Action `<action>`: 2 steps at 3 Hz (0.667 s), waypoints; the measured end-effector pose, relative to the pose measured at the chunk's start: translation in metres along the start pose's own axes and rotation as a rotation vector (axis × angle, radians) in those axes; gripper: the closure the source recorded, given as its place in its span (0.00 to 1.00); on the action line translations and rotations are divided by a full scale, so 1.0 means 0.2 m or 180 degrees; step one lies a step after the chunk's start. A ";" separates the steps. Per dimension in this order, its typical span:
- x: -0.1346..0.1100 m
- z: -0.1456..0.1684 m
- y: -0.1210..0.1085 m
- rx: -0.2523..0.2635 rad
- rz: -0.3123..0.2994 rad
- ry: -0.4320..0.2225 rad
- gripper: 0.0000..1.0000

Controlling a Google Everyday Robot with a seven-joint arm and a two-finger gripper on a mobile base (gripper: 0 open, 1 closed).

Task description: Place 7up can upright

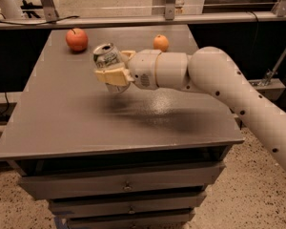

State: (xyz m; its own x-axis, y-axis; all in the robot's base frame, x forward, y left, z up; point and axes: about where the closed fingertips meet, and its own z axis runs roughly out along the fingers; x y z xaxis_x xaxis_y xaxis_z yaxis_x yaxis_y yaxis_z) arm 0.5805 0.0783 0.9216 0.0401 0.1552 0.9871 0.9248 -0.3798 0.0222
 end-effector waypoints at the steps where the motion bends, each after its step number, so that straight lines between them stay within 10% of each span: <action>1: -0.06 0.01 -0.01 0.0078 -0.0245 0.0023 1.00; 2: -0.11 -0.01 -0.01 0.0101 -0.0333 0.0139 1.00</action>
Offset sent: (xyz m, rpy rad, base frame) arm -0.0026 -0.0152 -0.0316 0.0299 -0.1628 0.0545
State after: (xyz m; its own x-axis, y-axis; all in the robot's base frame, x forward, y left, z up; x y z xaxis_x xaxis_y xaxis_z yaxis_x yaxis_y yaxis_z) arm 0.5774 0.0746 0.9011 -0.0731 0.1523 0.9856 0.9346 -0.3345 0.1211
